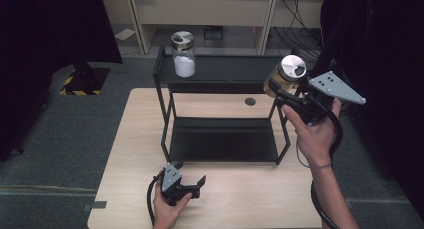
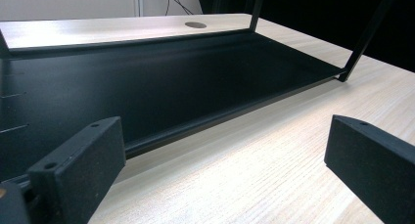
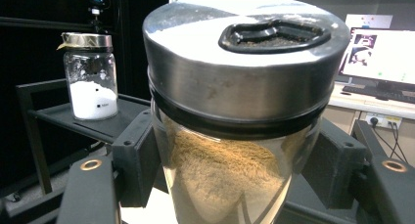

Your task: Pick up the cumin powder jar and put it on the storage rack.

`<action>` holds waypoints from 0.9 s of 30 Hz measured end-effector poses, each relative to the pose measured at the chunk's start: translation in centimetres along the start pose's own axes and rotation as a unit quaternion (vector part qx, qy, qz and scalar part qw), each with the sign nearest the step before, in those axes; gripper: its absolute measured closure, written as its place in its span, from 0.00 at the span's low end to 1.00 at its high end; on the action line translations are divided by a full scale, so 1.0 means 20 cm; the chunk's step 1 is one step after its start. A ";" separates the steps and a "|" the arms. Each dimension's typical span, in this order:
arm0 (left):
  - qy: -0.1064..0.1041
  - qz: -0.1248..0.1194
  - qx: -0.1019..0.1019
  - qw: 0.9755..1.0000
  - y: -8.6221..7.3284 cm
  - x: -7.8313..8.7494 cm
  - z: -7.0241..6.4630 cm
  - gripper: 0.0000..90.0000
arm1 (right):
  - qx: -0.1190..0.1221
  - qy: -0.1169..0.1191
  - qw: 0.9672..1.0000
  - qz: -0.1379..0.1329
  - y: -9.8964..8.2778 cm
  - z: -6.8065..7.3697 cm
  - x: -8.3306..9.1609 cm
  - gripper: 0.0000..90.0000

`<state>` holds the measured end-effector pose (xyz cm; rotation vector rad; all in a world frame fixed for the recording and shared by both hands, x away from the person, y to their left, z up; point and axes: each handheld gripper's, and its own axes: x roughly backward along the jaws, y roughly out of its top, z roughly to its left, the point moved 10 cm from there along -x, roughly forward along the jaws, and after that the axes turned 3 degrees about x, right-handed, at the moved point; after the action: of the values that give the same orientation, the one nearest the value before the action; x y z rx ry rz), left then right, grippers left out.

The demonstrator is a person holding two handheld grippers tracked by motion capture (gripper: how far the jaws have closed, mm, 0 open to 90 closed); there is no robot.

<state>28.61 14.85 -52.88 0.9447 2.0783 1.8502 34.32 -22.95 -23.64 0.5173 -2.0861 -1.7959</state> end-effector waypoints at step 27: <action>-0.002 -0.001 -0.002 1.000 0.00 0.00 0.00 0.01 | -0.008 -0.022 0.999 0.024 0.08 -0.05 -0.23 0.35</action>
<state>28.63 14.80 -52.89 0.9437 2.0725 1.8476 38.80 -21.31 -21.93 0.4228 -2.0934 -1.8121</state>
